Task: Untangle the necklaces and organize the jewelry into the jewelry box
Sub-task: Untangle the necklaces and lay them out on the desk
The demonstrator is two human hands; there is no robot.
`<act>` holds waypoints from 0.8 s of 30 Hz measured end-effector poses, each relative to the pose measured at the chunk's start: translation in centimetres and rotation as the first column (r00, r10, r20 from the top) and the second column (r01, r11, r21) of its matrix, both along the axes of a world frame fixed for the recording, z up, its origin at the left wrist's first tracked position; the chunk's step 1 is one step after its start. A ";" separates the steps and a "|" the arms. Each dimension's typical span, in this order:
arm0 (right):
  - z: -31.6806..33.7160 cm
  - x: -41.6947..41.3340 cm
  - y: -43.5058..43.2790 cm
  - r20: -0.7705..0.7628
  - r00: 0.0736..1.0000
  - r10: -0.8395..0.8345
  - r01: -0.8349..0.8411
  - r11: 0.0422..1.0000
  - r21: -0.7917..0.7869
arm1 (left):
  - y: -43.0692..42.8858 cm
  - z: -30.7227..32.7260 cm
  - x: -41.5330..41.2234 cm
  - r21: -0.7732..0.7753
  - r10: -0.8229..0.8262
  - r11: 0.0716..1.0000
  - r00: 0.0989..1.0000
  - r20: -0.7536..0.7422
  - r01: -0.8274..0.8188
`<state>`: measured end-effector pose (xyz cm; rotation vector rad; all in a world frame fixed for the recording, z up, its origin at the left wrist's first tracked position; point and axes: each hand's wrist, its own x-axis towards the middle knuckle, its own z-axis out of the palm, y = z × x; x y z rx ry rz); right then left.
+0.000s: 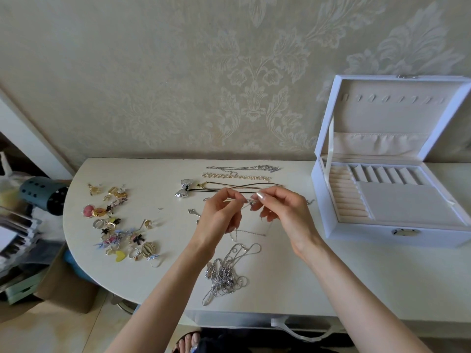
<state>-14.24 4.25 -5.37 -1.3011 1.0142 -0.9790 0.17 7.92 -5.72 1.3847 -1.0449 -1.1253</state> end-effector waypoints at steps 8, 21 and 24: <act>0.3 0.1 0.1 0.005 0.999 -0.035 0.036 0.999 -0.040 | 0.0 -0.3 -0.1 -0.072 -0.034 0.996 0.988 0.150 0.045; 0.2 0.0 0.0 0.011 0.999 -0.032 0.033 0.999 -0.041 | -0.1 -0.4 0.1 -0.151 -0.016 0.987 0.981 0.195 0.046; 0.0 0.0 0.0 -0.003 0.999 -0.046 0.045 0.998 -0.040 | -0.1 -0.3 0.0 -0.139 -0.025 0.989 0.983 0.184 0.051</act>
